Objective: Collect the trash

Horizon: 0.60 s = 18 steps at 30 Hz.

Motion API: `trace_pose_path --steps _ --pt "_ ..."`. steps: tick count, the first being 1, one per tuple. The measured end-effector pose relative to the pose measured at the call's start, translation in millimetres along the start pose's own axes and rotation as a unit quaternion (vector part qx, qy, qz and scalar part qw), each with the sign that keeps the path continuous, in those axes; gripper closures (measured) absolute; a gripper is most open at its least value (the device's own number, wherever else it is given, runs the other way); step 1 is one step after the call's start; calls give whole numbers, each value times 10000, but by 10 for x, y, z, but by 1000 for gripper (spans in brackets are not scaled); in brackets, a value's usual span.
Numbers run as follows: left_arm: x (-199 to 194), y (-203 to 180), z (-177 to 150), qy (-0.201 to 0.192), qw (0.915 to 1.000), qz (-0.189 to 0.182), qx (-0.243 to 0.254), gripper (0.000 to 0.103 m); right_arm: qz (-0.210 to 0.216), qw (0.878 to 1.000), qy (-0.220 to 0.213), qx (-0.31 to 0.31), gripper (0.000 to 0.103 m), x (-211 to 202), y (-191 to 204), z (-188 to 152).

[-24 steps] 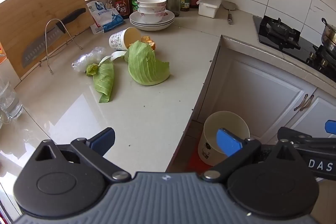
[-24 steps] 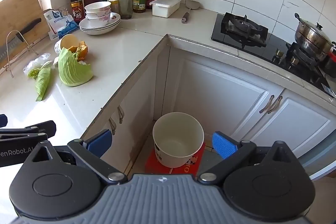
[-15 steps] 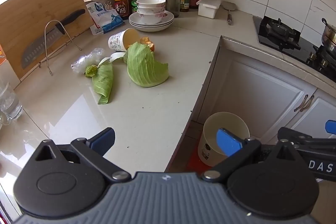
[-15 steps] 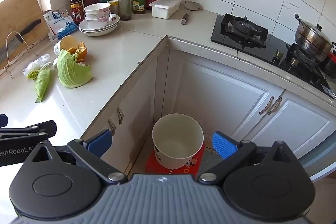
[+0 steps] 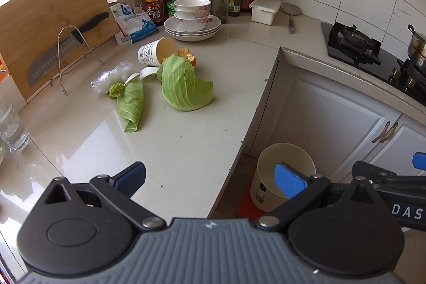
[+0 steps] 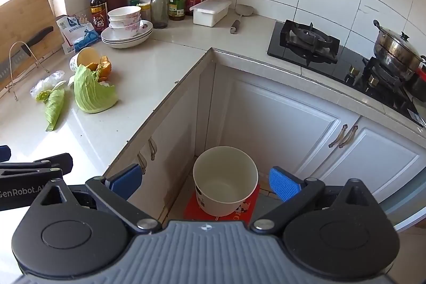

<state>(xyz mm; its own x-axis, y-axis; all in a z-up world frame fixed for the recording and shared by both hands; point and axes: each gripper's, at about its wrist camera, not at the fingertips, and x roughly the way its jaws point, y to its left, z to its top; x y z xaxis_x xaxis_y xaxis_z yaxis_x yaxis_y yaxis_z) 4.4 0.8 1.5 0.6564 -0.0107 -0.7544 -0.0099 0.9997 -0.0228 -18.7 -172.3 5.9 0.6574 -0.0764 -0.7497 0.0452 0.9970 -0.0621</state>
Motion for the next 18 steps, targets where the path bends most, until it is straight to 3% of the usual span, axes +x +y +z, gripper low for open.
trace_pose_path --steps 18 --pt "-10 2 2 -24 10000 2 -3 1 37 9999 -97 -48 0 -54 1 10"
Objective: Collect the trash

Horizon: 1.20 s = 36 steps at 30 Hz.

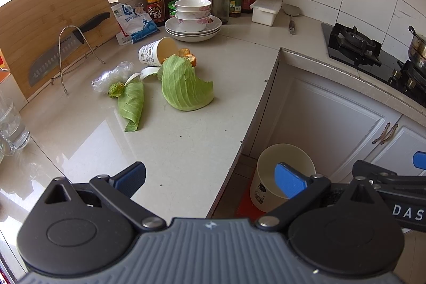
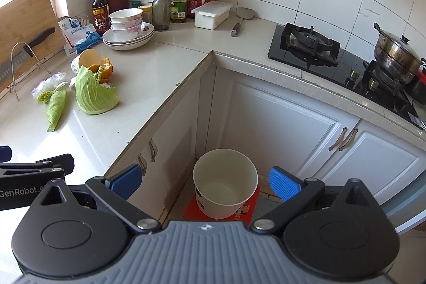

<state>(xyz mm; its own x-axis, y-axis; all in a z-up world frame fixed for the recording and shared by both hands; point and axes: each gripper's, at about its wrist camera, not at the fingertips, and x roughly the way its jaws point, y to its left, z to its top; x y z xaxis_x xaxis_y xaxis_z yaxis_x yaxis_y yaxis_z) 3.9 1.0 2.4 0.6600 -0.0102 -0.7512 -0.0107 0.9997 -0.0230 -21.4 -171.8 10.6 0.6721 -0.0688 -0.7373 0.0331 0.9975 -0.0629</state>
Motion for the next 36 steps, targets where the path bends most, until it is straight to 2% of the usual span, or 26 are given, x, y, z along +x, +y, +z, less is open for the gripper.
trace_pose_path --steps 36 --pt "-32 28 -5 -24 10000 11 -42 1 99 9999 -119 -43 0 33 -23 12"
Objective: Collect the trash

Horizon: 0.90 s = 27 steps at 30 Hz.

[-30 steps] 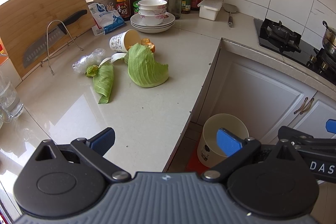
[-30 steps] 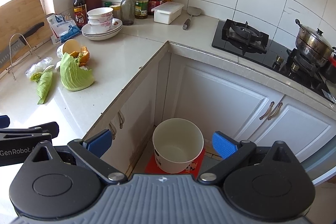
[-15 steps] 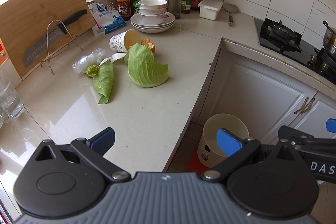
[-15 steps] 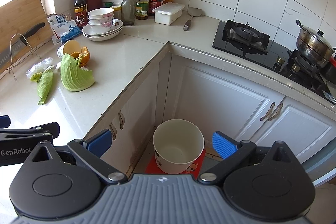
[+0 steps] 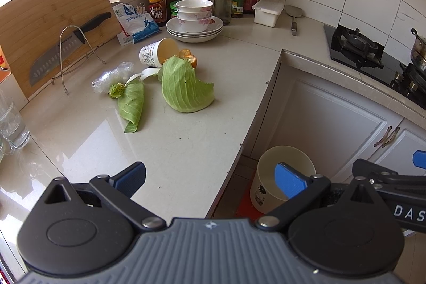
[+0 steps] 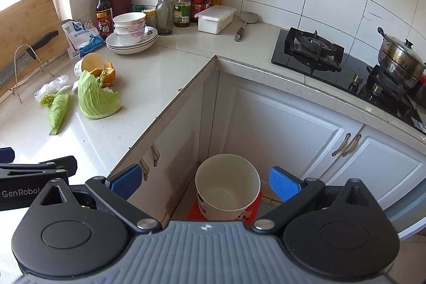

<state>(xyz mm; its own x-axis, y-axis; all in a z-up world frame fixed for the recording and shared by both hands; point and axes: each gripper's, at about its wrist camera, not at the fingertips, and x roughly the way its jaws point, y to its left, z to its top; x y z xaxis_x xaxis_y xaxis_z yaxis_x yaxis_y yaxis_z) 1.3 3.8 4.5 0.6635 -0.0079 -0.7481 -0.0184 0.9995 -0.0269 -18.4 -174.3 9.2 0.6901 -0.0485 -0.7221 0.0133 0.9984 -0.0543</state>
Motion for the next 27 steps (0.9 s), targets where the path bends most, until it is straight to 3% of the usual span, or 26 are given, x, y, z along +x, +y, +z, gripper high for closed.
trace_pose_path --steps 27 --pt "-29 -84 -12 -24 9999 104 -70 1 357 9988 -263 -196 0 -19 -97 -13"
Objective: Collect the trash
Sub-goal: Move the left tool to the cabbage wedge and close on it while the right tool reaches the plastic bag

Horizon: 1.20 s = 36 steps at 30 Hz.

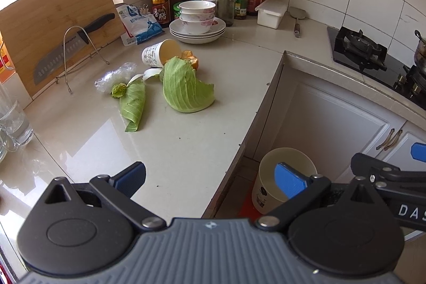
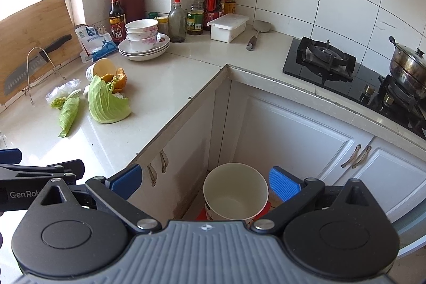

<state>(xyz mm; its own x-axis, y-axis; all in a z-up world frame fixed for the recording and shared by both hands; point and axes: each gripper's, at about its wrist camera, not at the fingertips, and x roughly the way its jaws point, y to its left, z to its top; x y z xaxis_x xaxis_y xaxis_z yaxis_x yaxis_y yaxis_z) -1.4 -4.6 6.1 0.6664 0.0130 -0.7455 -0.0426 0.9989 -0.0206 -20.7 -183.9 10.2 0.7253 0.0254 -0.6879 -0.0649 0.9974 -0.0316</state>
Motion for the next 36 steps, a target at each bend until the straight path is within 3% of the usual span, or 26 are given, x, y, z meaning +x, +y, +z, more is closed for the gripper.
trace_pose_path --steps 14,25,31,36 --pt "-38 -187 -14 29 9999 99 -90 1 516 9953 -678 -467 0 -59 -263 34" --pt "7 -157 8 -337 9988 363 57 1 903 9862 -1198 -696 0 -56 -395 73" --pt "125 -56 45 -621 9975 252 207 1 1005 9856 -1123 -764 0 124 -379 115" --pt "383 122 129 -508 9986 -112 -20 1 1167 9848 -893 -923 0 368 -287 179"
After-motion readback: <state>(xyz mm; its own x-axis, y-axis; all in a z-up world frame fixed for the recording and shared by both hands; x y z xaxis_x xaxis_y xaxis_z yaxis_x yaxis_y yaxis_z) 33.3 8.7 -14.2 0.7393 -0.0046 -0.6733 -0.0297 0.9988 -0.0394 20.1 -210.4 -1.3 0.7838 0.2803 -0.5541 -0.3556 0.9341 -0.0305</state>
